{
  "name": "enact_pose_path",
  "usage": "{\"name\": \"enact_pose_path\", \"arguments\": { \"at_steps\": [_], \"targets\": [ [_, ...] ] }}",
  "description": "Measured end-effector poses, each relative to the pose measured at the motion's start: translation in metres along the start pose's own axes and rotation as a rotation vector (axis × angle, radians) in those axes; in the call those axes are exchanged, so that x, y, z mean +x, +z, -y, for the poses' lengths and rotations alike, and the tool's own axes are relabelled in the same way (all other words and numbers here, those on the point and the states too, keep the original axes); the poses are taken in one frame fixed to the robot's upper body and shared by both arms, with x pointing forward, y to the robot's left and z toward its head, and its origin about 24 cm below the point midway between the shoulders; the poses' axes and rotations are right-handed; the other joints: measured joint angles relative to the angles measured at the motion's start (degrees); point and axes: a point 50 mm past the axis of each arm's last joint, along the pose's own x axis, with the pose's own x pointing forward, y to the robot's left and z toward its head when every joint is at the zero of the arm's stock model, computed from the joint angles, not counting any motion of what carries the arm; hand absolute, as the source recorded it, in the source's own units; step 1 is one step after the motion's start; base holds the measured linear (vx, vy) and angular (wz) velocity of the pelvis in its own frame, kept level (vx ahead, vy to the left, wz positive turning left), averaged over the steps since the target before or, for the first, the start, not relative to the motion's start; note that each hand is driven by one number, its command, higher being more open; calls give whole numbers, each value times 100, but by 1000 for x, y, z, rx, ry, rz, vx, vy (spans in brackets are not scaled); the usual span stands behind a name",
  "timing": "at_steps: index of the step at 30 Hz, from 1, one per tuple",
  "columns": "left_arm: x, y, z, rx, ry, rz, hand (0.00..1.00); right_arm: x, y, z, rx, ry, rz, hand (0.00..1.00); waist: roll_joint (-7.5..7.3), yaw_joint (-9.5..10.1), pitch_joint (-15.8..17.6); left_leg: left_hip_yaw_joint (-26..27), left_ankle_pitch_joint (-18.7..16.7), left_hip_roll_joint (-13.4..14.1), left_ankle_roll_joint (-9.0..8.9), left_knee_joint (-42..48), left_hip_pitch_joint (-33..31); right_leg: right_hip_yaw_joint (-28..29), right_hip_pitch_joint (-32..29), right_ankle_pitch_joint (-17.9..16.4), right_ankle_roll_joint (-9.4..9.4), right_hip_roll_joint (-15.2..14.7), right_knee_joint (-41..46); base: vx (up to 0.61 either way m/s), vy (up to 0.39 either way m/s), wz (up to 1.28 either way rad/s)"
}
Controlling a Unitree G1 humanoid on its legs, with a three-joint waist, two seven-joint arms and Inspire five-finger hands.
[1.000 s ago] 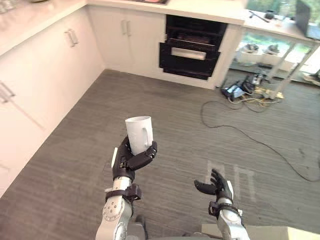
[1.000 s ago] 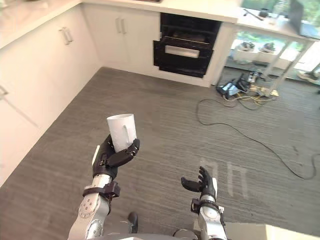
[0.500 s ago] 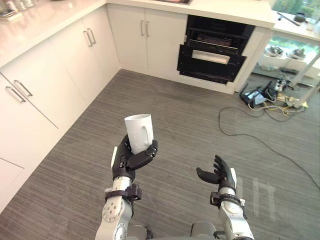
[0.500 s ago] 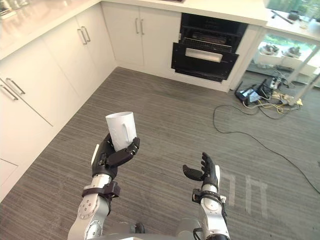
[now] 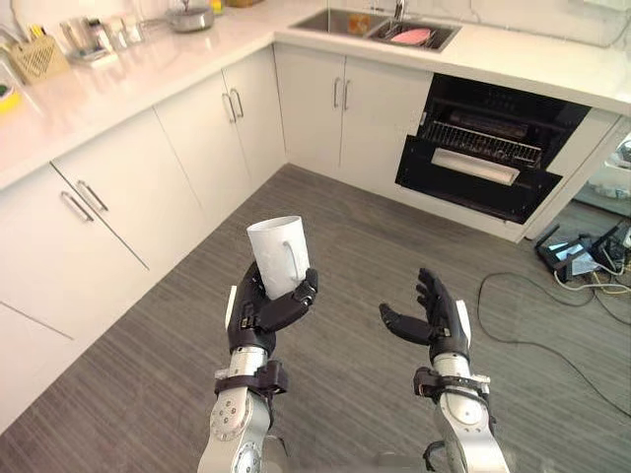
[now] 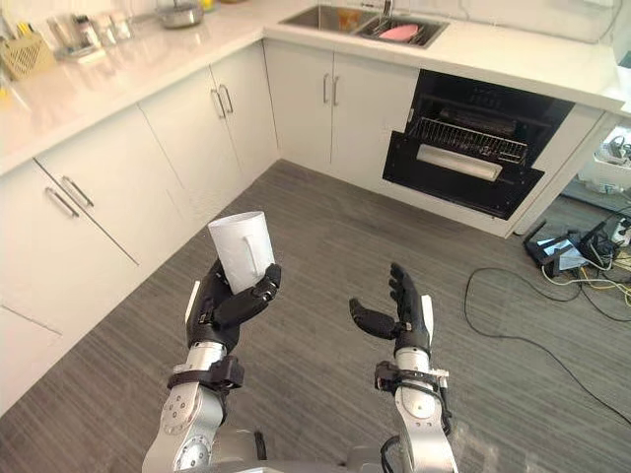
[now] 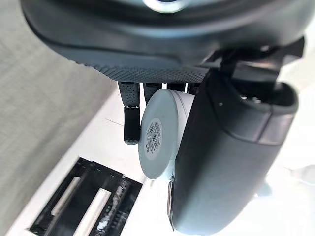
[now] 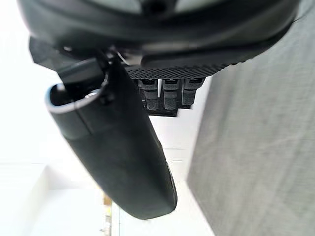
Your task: Walk over to the sink, pick up the cup, carry it to the dishwasher, place the cup inside the dishwasher, then close the dishwasher door
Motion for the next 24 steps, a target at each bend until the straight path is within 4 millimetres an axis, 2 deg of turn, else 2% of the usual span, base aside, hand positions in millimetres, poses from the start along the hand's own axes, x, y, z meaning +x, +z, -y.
{"name": "enact_pose_path", "arguments": {
  "at_steps": [1, 2, 3, 4, 5, 6, 7, 8, 10, 11, 12, 14, 15, 16, 18, 19, 20, 21, 23, 24],
  "targets": [
    [0, 1, 0, 0, 0, 4, 30, 0, 0, 1, 0, -5, -1, 90, -17, 25, 7, 2, 24, -97, -30, -478, -101, 19, 92, -80, 124, -90, -65, 302, 221, -10],
    [0, 1, 0, -2, 0, 6, 30, 0, -2, 3, -4, -13, -7, 90, -11, 29, 4, -2, 194, -217, -51, -1129, -201, 28, 190, -212, 308, -205, -101, 255, 207, -1],
    [0, 1, 1, -2, 0, 5, 30, 0, -4, 5, -6, -19, -16, 90, 4, 29, -5, 1, 342, -267, -49, -1463, -204, 28, 234, -291, 404, -250, -91, 341, 292, -5],
    [-1, 1, 0, -5, 4, 3, 30, 0, -11, 7, -14, -27, -46, 90, 18, 63, -46, 22, 1093, -356, 75, -1640, -105, 108, 320, -470, 540, -359, -38, 364, 330, -8],
    [-1, 1, -2, 7, 7, 1, 30, -1, -20, 6, -15, -28, -89, 90, -103, 51, -108, 144, 1042, -477, 269, -1463, -100, 160, 379, -555, 551, -534, -23, 371, 334, -12],
    [-1, 2, -3, 14, 8, 4, 30, -2, -23, 5, -16, -26, -103, 90, -148, 61, -128, 181, 920, -518, 310, -1363, -131, 186, 390, -554, 552, -594, -22, 487, 401, -13],
    [0, 4, -5, 27, 4, 11, 30, -3, -25, 1, -3, -17, -119, 90, -248, 97, -124, 297, 611, -610, 394, -1138, -149, 287, 429, -546, 564, -749, -10, 410, 322, -14],
    [0, 4, -5, 34, 0, 8, 30, -3, -25, -1, 5, -16, -121, 90, -278, 103, -131, 341, 512, -658, 417, -1080, -123, 333, 430, -537, 580, -810, 57, 487, 366, -17],
    [0, 3, -4, 67, -19, 3, 30, -4, -25, -4, 16, -14, -121, 90, -349, 92, -94, 468, 259, -828, 474, -1099, 162, 446, 171, -427, 753, -995, 1007, 337, 235, -7],
    [0, 3, -4, 92, -33, 1, 30, -4, -25, -5, 11, -9, -121, 90, -390, 71, -81, 493, 146, -945, 519, -1205, 441, 597, -300, -54, 873, -1112, 2182, 346, 178, 7],
    [0, 4, -4, 102, -39, -1, 30, -4, -26, -7, 0, -4, -123, 90, -405, 9, -74, 478, 54, -1007, 572, -1370, 768, 758, -767, 76, 769, -1147, 3314, 337, 129, 8],
    [0, 4, -4, 103, -32, 3, 30, -4, -26, -9, 1, 0, -125, 90, -396, -39, -73, 477, -38, -1007, 594, -1668, 1266, 734, -1363, -92, 505, -1011, 4088, 321, 35, 0],
    [1, 6, -3, 102, -34, 9, 30, -4, -26, -10, 1, 1, -124, 90, -390, -67, -77, 469, -104, -979, 605, -1878, 1523, 599, -1724, -188, 381, -897, 4046, 309, -6, -4],
    [1, 6, -3, 101, -36, 13, 30, -4, -26, -11, 1, 2, -122, 90, -383, -85, -80, 457, -126, -961, 568, -1943, 1616, 520, -1908, -242, 361, -840, 3941, 378, -74, 2],
    [2, 7, -2, 99, -39, 20, 30, -3, -25, -11, 1, 3, -118, 90, -396, -195, -94, 390, -265, -855, 394, -2106, 1937, 154, -2476, -306, 332, -685, 3122, 423, -142, 7],
    [2, 7, -2, 99, -38, 20, 30, -3, -25, -11, 1, 3, -119, 90, -397, -210, -98, 388, -301, -822, 325, -2155, 2026, 63, -2576, -298, 330, -642, 2836, 395, -162, 5],
    [3, 7, -2, 100, -38, 20, 30, -3, -25, -10, 0, 1, -119, 90, -411, -236, -118, 381, -357, -769, 119, -2256, 2164, -71, -2670, -169, 301, -545, 2084, 429, -174, 17],
    [4, 5, -2, 102, -38, 16, 30, -3, -27, -9, -5, -1, -126, 90, -501, -310, -164, 265, -472, -776, -76, -2301, 2311, -99, -2642, 485, 211, -464, 1527, 469, -189, 32],
    [6, -6, -1, 87, -24, -25, 30, -1, -33, -4, -35, -2, -151, 90, -260, -341, -260, 95, -540, -584, -198, -2387, 2468, -285, -2546, 315, -49, -344, 1690, 428, -133, 27],
    [6, -9, 1, 68, -14, -39, 30, 0, -33, -2, -50, 0, -154, 90, -171, -356, -272, 5, -439, -473, -335, -2416, 2541, -391, -2511, 173, -180, -276, 1802, 638, -185, 21]
  ]
}}
